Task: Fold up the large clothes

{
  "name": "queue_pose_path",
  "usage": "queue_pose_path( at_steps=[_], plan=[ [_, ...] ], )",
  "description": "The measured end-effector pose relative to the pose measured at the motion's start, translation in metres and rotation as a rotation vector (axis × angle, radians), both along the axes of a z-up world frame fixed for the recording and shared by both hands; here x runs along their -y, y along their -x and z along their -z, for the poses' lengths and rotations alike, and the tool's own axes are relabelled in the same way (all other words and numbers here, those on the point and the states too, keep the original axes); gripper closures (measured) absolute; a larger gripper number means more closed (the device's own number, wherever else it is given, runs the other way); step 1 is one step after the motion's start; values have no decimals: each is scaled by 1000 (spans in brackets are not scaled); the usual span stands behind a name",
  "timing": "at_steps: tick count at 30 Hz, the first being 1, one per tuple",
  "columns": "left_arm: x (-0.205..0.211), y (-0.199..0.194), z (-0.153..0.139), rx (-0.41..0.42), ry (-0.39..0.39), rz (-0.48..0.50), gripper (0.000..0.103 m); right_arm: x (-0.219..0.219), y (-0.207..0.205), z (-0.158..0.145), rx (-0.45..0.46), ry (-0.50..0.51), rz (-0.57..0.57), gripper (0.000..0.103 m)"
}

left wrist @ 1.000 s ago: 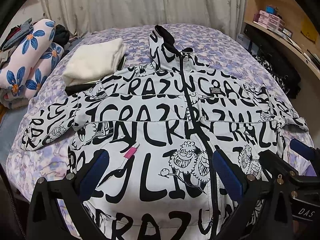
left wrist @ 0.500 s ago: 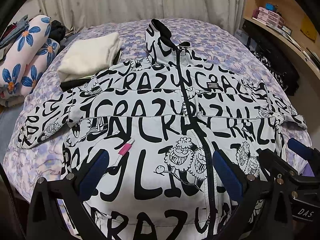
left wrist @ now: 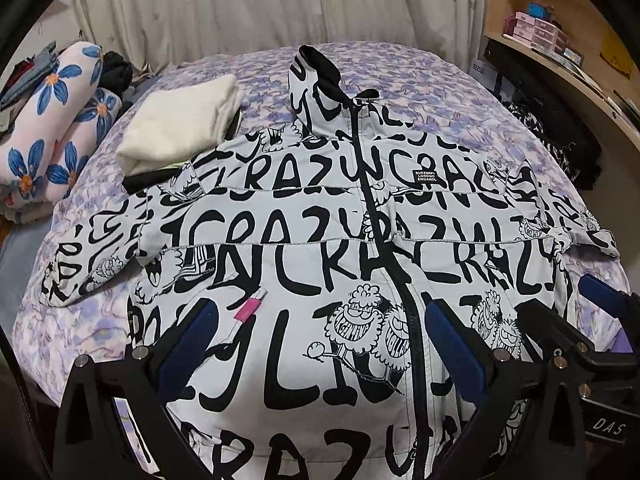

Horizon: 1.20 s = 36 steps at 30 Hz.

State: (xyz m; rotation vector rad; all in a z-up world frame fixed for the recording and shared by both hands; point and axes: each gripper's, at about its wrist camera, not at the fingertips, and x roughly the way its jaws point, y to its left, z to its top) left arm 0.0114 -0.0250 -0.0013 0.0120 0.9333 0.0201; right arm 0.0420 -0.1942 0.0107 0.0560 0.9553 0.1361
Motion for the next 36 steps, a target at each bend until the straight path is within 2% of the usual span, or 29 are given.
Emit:
queue_pose_path(
  at_steps=[8, 23, 26, 28, 30, 34, 36],
  plan=[
    [7, -6, -7, 18, 13, 6, 1, 8, -5, -8, 20, -19, -9, 0],
    [41, -19, -27, 68, -42, 84, 1, 36, -13, -27, 80, -36, -7, 0],
    [50, -29, -37, 82, -24, 122, 1, 48, -15, -33, 114, -1, 37, 0],
    [57, -37, -47, 115, 8, 152, 1, 63, -18, -40, 144, 10, 83, 0],
    [64, -44, -56, 146, 8, 161, 1, 83, -21, -47, 171, 7, 129, 0],
    [88, -62, -71, 210, -14, 179, 1, 142, -32, -59, 202, 11, 250, 0],
    [104, -73, -73, 220, -27, 187, 1, 177, -40, -58, 188, 14, 319, 0]
  ],
)
